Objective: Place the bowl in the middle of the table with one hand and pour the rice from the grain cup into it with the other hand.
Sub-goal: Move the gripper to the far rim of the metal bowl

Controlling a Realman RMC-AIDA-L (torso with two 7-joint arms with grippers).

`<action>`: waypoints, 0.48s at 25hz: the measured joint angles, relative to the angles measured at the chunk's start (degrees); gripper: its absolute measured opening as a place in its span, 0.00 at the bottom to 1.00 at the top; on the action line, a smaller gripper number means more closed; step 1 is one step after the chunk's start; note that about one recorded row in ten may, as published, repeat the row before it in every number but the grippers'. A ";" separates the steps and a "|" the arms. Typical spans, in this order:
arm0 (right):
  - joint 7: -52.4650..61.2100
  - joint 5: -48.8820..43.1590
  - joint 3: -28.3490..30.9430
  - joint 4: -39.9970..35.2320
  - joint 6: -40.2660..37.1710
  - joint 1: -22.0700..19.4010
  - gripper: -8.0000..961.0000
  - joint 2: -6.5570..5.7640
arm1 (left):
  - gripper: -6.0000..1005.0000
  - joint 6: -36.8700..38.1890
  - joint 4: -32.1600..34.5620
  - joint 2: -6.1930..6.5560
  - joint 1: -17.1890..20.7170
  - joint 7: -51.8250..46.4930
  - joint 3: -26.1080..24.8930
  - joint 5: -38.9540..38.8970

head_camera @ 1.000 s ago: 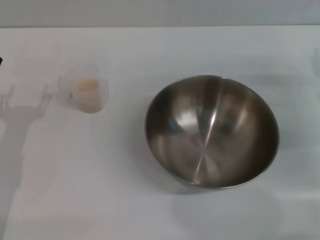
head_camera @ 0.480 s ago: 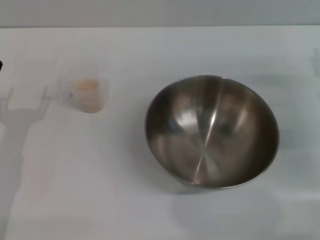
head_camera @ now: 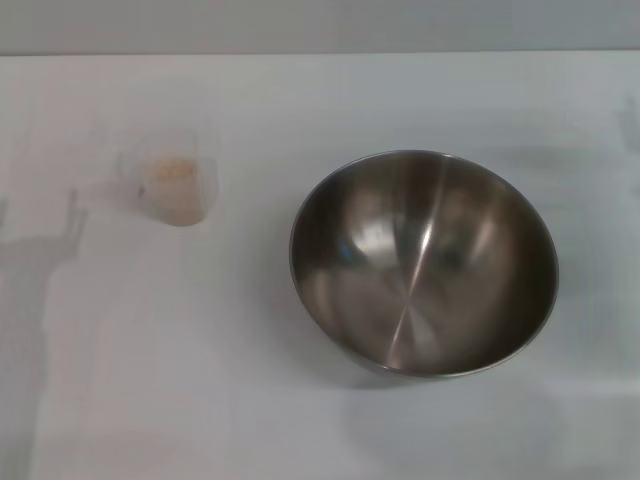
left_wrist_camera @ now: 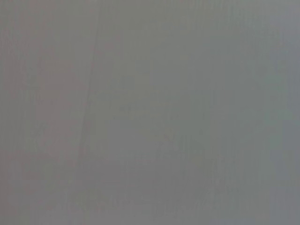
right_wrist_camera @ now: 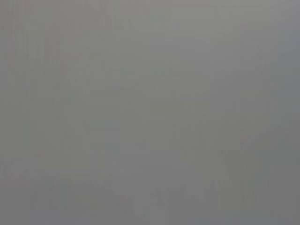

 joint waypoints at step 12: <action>-0.07 -0.02 0.00 -0.19 0.38 0.74 0.81 -0.09 | 0.84 -9.63 -14.39 -0.66 11.14 5.79 0.66 3.59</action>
